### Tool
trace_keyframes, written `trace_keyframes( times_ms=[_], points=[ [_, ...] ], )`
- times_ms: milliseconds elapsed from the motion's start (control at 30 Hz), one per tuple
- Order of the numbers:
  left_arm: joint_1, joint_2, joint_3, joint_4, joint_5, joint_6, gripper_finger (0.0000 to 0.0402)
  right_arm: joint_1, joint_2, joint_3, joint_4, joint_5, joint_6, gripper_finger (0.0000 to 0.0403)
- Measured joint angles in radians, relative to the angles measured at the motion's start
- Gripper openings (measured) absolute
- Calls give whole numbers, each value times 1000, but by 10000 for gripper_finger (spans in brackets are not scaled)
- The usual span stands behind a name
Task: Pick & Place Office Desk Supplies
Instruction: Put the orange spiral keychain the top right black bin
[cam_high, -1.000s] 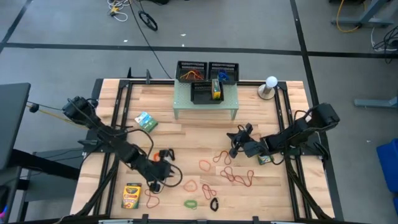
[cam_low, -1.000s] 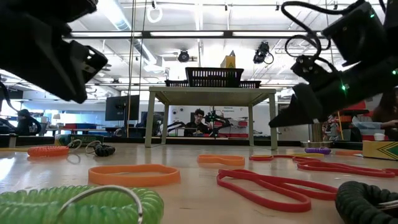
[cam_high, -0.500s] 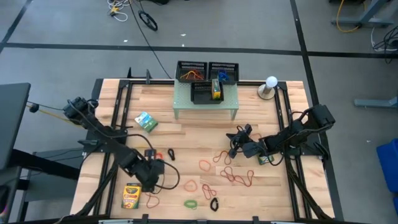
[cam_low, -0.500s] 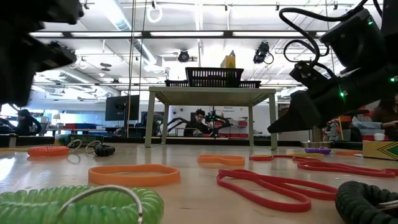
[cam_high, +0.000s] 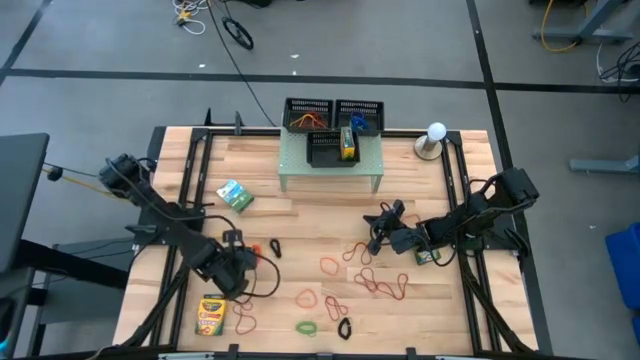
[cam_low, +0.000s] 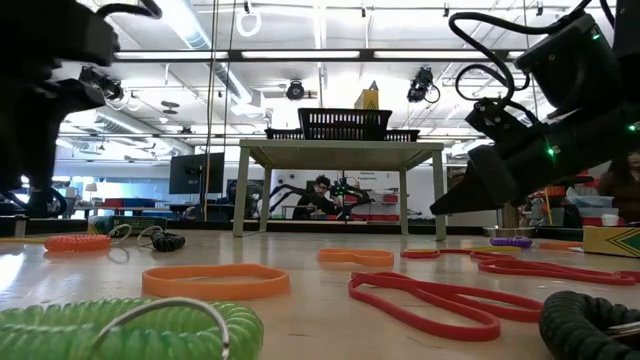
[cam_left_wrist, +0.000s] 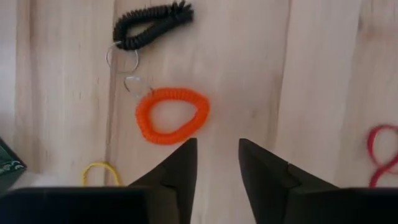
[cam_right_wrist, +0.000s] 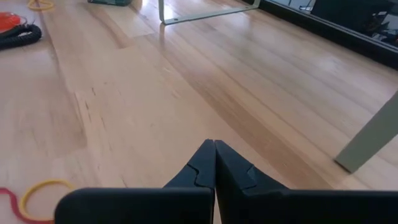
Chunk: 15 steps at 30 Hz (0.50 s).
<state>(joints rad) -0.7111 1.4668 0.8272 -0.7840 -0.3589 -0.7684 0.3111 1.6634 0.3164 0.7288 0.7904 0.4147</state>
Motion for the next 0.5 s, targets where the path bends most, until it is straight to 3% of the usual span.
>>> trace_keyframes(
  times_ms=[333,500],
  points=[
    [271,-210,-84,-16,7,126,82,-1,0,0,-6,-9,-5,2],
    [341,-233,-146,118,189,122,83,-1,0,0,-8,-9,-8,2]
  ],
)
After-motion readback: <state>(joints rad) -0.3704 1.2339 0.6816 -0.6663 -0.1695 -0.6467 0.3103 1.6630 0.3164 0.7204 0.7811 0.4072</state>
